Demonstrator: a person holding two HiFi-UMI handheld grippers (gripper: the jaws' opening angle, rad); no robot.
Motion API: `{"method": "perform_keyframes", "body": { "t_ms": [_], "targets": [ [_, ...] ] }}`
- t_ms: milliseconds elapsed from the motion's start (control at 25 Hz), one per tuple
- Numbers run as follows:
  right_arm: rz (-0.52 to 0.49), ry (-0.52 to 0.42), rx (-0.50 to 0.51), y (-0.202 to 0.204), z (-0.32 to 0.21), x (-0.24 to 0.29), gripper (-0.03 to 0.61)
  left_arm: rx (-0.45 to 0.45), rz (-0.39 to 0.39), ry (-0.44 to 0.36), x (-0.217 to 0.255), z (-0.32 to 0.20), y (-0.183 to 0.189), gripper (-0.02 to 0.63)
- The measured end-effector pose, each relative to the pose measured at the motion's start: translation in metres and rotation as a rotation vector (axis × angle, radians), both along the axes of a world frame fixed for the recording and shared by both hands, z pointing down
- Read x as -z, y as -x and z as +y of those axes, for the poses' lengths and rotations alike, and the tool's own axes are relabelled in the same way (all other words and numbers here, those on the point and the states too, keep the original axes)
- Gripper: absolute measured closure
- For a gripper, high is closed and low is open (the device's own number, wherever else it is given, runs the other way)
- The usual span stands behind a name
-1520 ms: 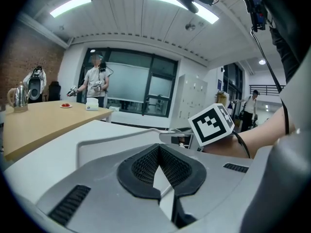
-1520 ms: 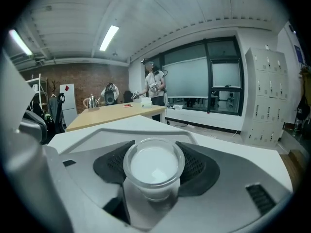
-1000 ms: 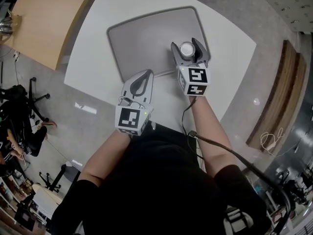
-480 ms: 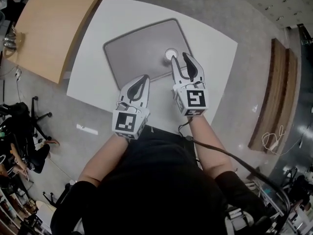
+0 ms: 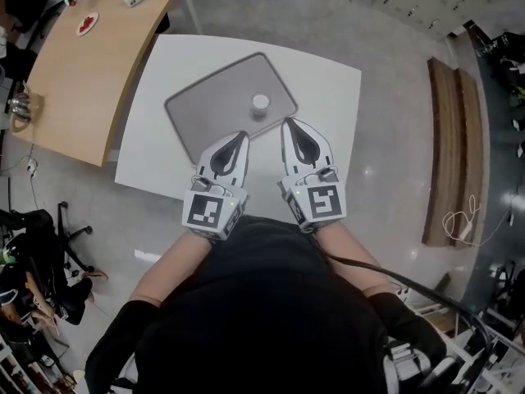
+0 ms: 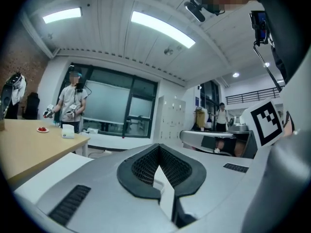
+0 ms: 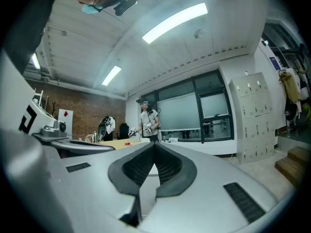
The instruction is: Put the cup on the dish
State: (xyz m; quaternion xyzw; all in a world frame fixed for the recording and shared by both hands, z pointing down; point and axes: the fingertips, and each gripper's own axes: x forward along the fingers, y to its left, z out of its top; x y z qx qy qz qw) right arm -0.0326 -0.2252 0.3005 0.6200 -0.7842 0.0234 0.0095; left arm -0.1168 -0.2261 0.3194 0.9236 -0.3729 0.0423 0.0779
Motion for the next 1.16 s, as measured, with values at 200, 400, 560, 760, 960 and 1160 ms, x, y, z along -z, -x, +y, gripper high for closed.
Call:
{"method": "perform_keyframes", "body": {
  "t_ms": [200,400,560,760,960,1160],
  "targets": [
    [0.032,-0.003,-0.023,-0.001,0.021,0.012,0.566,-0.057,0.008,-0.041,0.018,0.008,-0.019,0.614],
    [0.047,-0.041,-0.034,-0.001,0.03,0.02,0.566,-0.094,0.023,-0.075,0.028,0.012,-0.027,0.615],
    [0.06,-0.024,-0.042,-0.006,0.032,0.025,0.566,-0.118,0.03,-0.089,0.033,0.015,-0.04,0.615],
    [0.062,-0.023,-0.033,-0.006,0.033,0.028,0.566,-0.119,0.028,-0.086,0.035,0.019,-0.044,0.614],
    [0.065,-0.008,-0.015,-0.003,0.034,0.024,0.566,-0.127,0.037,-0.088,0.035,0.022,-0.044,0.614],
    [0.049,0.007,-0.035,-0.003,0.03,0.021,0.566,-0.128,0.037,-0.087,0.031,0.021,-0.042,0.614]
  ]
}}
